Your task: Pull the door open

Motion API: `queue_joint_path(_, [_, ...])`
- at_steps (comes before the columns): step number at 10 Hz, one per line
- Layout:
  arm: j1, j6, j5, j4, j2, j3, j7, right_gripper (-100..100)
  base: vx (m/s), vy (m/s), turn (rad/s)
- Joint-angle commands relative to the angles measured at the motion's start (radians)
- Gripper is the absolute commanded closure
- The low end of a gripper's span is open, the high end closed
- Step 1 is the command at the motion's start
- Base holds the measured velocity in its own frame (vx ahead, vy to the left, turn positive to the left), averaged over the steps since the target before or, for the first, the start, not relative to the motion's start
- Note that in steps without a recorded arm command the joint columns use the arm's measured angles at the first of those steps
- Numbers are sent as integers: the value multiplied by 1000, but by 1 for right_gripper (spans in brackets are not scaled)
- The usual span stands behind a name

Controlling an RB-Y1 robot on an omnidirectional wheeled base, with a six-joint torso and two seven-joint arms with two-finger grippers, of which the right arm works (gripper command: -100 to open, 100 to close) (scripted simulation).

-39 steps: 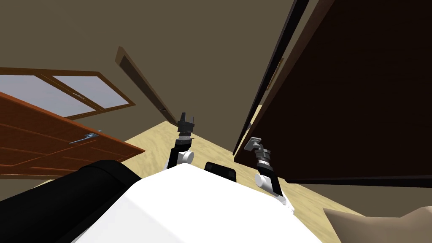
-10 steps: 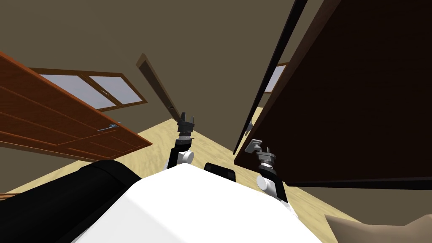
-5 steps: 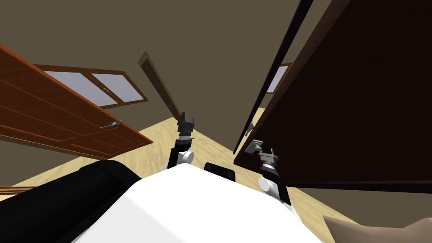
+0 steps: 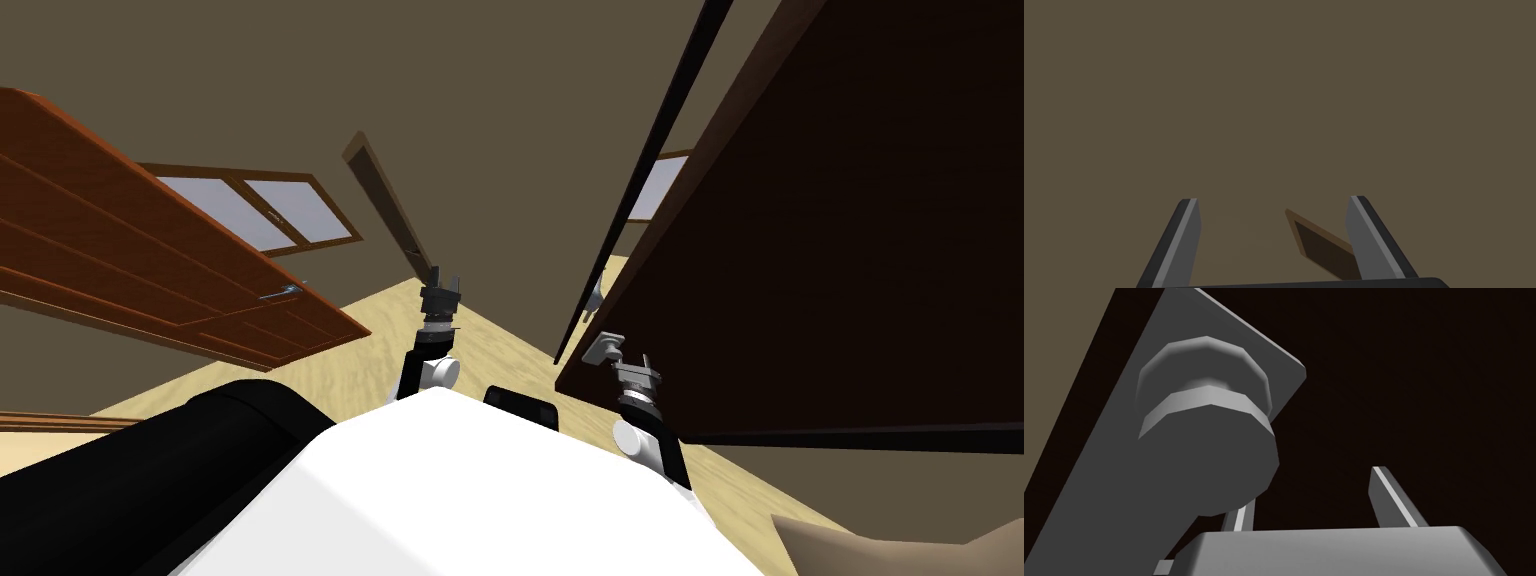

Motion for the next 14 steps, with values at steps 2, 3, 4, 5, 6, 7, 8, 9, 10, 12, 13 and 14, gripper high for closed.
queue_joint_path(2, [1, 1, 0, -23, 9, 30, -17, -100, -26, -5, 28])
queue_joint_path(3, [5, 1, -17, -29, 7, 35, -38, -100, -26, -8, 54])
queue_joint_path(4, [5, 1, -17, -29, 7, 35, -38, -100, -41, 2, 48])
queue_joint_path(5, [8, 0, -35, -35, 5, 40, -60, -100, -58, -6, 54])
queue_joint_path(6, [12, 0, -53, -41, 3, 46, -83, -100, -87, -22, 154])
queue_joint_path(7, [16, -1, -72, -48, 1, 51, -107, -100, -98, -36, 128])
queue_joint_path(8, [20, -1, -92, -54, -1, 57, -131, -100, -89, -40, 72])
queue_joint_path(9, [20, -1, -92, -54, -1, 57, -131, -100, -58, -20, 33])
queue_joint_path(10, [24, -2, -111, -61, -3, 63, -156, -100, -61, -23, 89])
queue_joint_path(12, [28, -2, -131, -68, -5, 69, -180, -100, -75, -21, 81])
queue_joint_path(13, [28, -2, -131, -68, -5, 69, -180, -100, -36, -1, -1])
queue_joint_path(14, [28, -2, -131, -68, -5, 69, -180, -100, -6, 1, -15])
